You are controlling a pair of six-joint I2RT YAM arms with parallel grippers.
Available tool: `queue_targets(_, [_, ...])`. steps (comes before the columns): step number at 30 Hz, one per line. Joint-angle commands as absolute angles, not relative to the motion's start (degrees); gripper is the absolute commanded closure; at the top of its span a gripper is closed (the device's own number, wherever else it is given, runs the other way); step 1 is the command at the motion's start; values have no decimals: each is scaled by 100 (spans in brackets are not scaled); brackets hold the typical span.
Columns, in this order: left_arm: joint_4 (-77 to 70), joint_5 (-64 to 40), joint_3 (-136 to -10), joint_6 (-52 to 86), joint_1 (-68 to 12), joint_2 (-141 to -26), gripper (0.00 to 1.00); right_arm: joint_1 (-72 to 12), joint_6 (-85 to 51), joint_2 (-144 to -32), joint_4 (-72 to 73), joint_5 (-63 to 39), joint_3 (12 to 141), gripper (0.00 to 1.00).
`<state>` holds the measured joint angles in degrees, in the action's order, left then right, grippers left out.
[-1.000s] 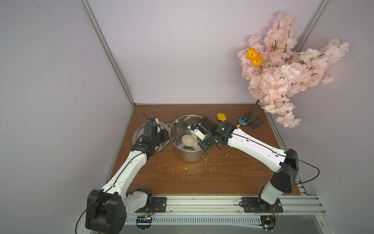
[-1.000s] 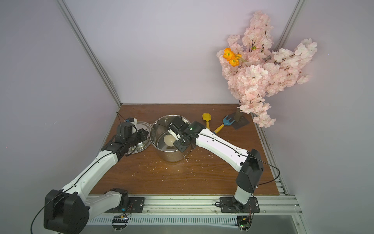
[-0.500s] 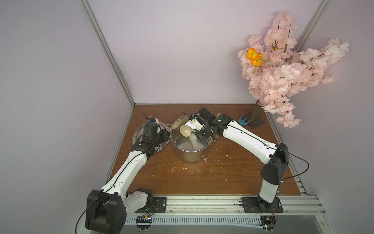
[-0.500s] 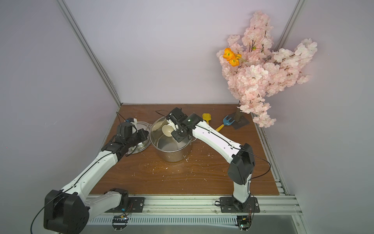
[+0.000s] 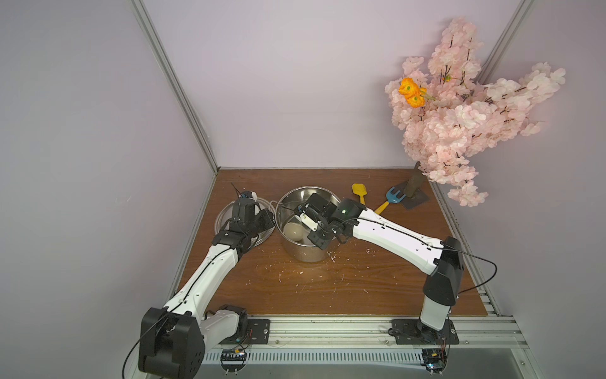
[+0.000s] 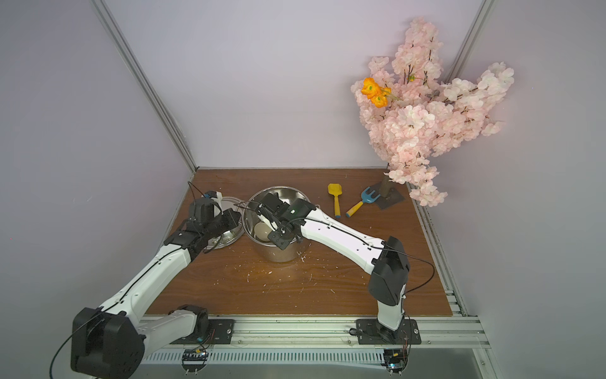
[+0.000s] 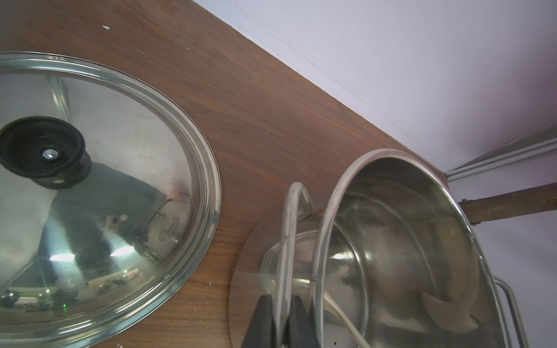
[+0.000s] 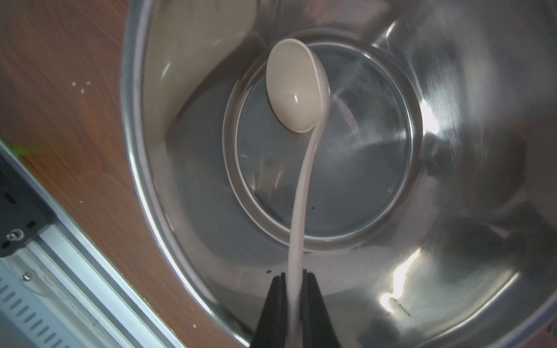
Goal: Stir the soup with a spoon
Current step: Stir the soup in the pan with a stick.
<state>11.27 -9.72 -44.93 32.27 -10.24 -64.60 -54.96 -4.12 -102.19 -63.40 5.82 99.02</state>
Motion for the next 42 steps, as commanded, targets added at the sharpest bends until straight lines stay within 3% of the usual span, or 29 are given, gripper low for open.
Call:
queue_targets(1, [1253,-1132,-4374,2954,-1015,-6456,89,-5276,-513,-9734,-6123,847,9571,100])
queue_targets(11, [1223,-1113,-4374,2945,-1020,-6442,89,-4437,-384,-9657,-5516,463,9126,100])
queue_targets(25, [1149,-1140,-4357,2953,-1020,-6502,89,-4961,-248,-10373,-5311,-427,9888,100])
queue_targets(33, [1154,-1145,-4382,2955,-1019,-6478,89,-5062,-407,-9712,-5388,89,9157,100])
queue_targets(42, [1155,-1178,-4392,2954,-1020,-6476,89,-4405,-405,-9340,-5484,564,8726,100])
